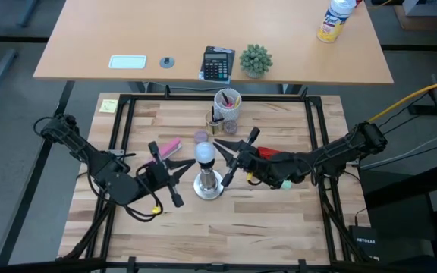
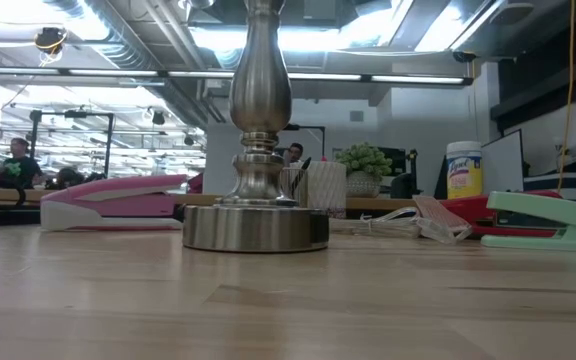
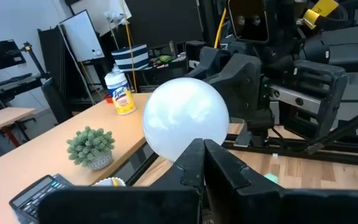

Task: Screw lightbulb
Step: Remove the lightbulb from the lamp socket

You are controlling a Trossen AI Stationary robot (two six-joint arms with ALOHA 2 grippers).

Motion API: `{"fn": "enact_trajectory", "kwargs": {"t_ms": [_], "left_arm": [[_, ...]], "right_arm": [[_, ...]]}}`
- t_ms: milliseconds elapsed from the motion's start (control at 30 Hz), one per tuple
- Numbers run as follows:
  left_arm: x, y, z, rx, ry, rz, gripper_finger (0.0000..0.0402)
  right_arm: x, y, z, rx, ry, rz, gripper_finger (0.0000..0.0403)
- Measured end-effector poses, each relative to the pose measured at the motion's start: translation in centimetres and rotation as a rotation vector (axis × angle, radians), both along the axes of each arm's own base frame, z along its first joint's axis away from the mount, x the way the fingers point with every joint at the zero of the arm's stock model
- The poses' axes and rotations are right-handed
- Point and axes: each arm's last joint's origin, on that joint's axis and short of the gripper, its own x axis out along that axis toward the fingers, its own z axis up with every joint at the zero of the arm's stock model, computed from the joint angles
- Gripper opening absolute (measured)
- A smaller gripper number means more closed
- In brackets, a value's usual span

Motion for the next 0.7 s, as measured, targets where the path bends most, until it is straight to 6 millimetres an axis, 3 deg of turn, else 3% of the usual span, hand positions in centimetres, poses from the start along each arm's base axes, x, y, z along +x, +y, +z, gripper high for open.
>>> {"fn": "enact_trajectory", "kwargs": {"t_ms": [400, 700], "left_arm": [[-0.9, -0.7, 0.4, 0.070, 0.012, 0.110, 0.0001], [-0.1, 0.9, 0.5, 0.087, 0.023, 0.205, 0.0001]], "right_arm": [[-2.0, 1.8, 1.1, -0.042, 0.024, -0.072, 0.0048], [-2.7, 3.6, 1.5, -0.005, -0.038, 0.089, 0.0048]]}}
